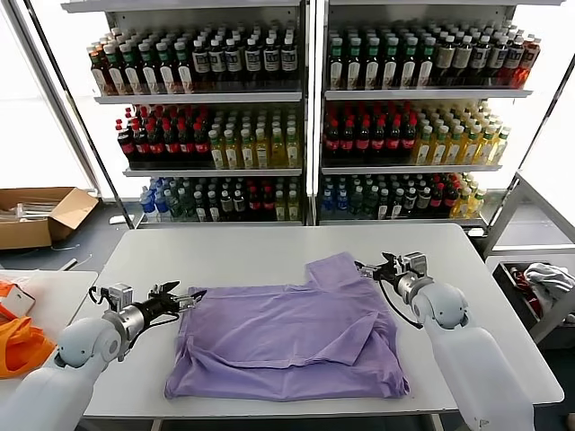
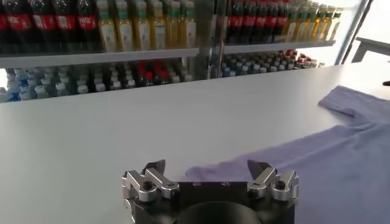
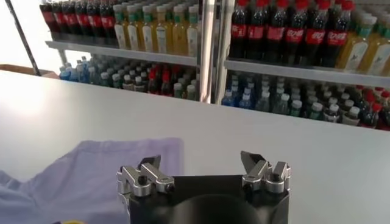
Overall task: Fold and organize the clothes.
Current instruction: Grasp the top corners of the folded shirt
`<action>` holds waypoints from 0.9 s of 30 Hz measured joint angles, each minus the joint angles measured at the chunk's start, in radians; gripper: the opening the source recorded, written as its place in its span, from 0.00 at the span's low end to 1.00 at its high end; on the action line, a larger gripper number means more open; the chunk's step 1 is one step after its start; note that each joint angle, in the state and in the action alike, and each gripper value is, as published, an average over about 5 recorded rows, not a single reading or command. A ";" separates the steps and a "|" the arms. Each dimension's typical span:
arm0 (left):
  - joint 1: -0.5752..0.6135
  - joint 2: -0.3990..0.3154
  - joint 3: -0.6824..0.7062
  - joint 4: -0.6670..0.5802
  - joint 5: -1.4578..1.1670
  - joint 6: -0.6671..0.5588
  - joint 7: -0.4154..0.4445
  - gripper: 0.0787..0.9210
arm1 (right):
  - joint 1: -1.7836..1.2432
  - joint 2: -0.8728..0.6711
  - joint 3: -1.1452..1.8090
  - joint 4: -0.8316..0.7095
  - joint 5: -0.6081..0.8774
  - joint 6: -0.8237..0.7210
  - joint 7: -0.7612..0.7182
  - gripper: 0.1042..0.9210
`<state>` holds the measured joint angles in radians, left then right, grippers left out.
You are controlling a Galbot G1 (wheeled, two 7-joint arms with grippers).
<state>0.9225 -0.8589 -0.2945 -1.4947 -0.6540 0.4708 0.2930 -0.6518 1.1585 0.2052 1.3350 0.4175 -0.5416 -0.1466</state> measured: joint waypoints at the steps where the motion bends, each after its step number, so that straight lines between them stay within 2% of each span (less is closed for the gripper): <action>1: -0.006 -0.002 0.005 0.010 0.001 -0.001 0.001 0.88 | 0.008 0.006 -0.005 -0.012 0.001 0.002 0.002 0.88; 6: -0.023 -0.011 0.023 0.043 0.007 -0.002 0.001 0.83 | 0.044 0.033 -0.024 -0.064 0.002 0.009 0.009 0.88; 12: -0.019 -0.016 0.025 0.048 0.010 -0.004 0.005 0.63 | 0.075 0.060 -0.046 -0.114 0.002 0.015 0.016 0.84; 27: 0.027 -0.014 0.007 0.029 0.013 -0.006 0.035 0.12 | 0.077 0.106 -0.044 -0.163 0.033 0.014 0.022 0.32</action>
<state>0.9490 -0.8730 -0.2874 -1.4656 -0.6410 0.4647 0.3283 -0.5753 1.2645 0.1609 1.1717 0.4508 -0.5273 -0.1241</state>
